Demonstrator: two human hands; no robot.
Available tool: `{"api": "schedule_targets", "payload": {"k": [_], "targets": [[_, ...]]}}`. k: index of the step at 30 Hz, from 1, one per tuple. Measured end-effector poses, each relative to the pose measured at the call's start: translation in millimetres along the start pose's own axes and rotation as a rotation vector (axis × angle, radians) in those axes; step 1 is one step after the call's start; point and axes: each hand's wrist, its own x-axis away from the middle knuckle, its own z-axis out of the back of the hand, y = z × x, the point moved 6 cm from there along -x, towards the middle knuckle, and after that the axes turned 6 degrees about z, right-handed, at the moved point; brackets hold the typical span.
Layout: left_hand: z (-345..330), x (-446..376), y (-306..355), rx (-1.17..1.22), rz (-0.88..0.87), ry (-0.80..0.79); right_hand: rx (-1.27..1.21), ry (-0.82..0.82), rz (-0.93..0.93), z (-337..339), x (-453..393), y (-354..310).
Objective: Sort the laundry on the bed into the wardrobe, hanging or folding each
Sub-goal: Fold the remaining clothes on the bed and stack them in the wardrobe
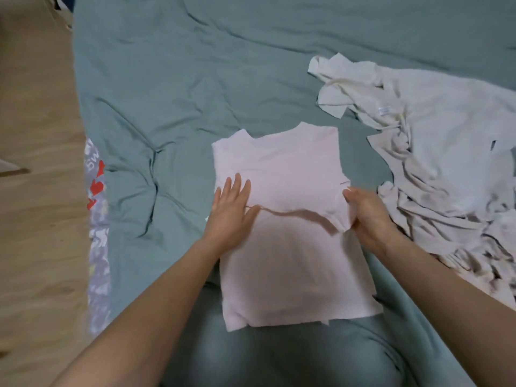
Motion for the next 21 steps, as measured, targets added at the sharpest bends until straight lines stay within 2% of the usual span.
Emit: {"api": "schedule_targets", "payload": {"k": [3,5,9,14,18,19,21], "targets": [[-3.8,-0.8,2.4,-0.057,0.018,-0.029,0.217,0.145,-0.004,25.9,-2.6,21.4],[-4.1,-2.5,5.1,-0.075,0.028,-0.031,0.313,0.179,-0.014,33.2,-2.7,29.4],[-5.8,-4.1,8.4,-0.127,0.053,-0.043,0.372,0.124,-0.071,35.8,-3.5,43.4],[-7.8,-2.3,2.1,-0.214,0.094,-0.03,0.531,0.182,0.039,50.7,-3.2,34.2],[-5.1,-0.2,-2.5,-0.201,0.086,-0.005,0.87,0.196,-0.059,66.5,3.8,32.3],[-2.3,-0.4,-3.5,-0.17,0.077,0.023,0.95,0.244,-0.024,67.8,7.0,24.1],[10.2,-1.6,-4.7,-0.06,0.058,0.139,0.973,0.306,0.163,57.9,10.4,2.0]]}}
